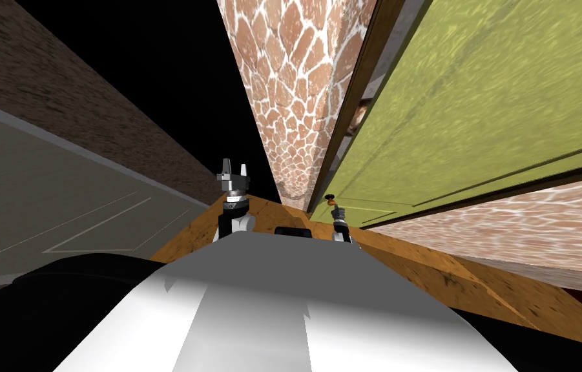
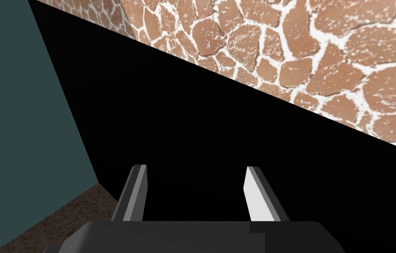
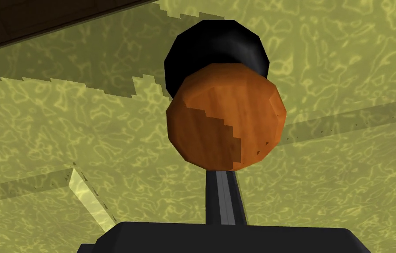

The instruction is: Pull the door open

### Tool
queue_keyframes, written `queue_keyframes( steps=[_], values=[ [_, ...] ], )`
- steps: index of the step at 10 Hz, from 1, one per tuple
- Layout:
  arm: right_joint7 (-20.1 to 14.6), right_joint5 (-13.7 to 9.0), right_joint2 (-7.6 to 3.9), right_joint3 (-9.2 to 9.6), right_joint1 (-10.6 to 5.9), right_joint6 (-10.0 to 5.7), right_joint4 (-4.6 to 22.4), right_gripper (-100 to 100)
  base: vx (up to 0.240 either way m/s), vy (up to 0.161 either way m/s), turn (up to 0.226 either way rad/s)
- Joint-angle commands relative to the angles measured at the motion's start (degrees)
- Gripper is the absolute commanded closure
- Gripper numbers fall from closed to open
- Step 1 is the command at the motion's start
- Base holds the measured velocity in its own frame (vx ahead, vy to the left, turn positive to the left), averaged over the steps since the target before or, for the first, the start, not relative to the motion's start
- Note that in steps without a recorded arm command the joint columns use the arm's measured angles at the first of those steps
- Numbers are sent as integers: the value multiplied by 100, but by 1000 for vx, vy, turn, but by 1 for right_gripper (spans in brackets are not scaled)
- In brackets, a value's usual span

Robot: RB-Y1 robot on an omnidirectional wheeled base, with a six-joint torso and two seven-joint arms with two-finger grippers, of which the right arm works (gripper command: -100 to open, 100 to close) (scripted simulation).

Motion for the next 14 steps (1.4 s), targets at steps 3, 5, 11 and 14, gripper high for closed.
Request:
queue_keyframes(
  steps=[3, 5, 11, 14],
  values=[
    [-463, -180, 7, 88, 2, 15, -30, -100, -35, -25, 14],
    [-784, -312, 13, 153, 3, 26, -52, -100, -52, -24, 44],
    [-1257, -470, 20, 230, 5, 40, -78, -100, -29, -4, 21],
    [-1719, -649, 28, 318, 6, 55, -108, -100, -38, -11, 35]
  ],
)
